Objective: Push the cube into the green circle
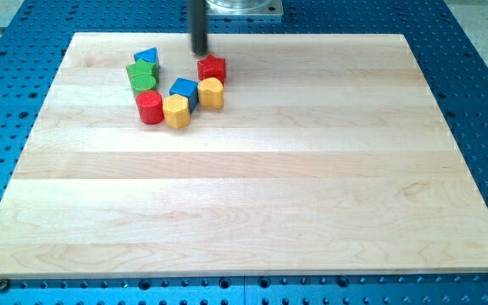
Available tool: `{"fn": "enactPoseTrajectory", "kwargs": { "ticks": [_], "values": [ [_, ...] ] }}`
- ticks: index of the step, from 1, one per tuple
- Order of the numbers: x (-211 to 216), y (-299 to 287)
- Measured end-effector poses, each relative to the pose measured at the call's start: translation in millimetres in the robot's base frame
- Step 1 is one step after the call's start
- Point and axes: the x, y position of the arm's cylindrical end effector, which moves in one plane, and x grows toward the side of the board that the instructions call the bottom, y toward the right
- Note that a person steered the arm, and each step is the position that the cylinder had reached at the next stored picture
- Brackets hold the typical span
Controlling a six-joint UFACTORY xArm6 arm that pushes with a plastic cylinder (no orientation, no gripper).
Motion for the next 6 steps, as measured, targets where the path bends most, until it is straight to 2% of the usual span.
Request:
{"fn": "enactPoseTrajectory", "kwargs": {
  "ticks": [1, 2, 3, 4, 5, 6],
  "values": [
    [29, -118],
    [76, -55],
    [85, 45],
    [124, 101],
    [138, 20],
    [123, -19]
  ]
}}
